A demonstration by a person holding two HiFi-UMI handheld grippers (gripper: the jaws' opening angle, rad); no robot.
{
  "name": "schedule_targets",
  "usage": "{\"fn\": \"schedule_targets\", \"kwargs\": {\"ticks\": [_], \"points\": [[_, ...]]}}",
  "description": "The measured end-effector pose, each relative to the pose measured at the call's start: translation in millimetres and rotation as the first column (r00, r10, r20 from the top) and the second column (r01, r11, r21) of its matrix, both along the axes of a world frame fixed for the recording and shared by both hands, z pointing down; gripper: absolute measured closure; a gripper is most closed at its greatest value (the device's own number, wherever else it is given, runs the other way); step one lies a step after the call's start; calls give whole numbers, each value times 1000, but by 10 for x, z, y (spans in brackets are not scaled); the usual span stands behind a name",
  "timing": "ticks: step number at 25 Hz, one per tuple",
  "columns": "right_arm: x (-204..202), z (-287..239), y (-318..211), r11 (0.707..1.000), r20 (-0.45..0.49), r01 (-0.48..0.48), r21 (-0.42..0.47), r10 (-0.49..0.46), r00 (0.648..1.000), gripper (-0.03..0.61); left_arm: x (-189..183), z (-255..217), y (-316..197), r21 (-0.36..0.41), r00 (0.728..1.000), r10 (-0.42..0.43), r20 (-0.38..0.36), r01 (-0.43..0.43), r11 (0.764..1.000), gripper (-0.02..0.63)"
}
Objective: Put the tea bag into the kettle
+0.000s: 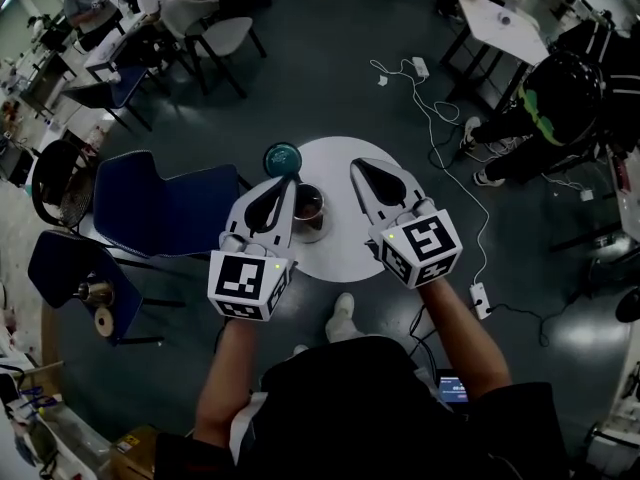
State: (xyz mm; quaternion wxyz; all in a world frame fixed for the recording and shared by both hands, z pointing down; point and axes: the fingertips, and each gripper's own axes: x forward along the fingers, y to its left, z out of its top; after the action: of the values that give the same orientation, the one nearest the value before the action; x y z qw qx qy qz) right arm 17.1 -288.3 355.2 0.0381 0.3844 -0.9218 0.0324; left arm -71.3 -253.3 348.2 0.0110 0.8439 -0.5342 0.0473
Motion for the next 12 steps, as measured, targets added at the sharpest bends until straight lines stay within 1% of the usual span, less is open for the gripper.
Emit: {"fn": "schedule_targets", "kwargs": {"ticks": [12], "points": [[-127,-167,638,999,-1,-29,22,29,1000,560,-137,-151,623,24,1000,28,-3,-28,999,598]]}}
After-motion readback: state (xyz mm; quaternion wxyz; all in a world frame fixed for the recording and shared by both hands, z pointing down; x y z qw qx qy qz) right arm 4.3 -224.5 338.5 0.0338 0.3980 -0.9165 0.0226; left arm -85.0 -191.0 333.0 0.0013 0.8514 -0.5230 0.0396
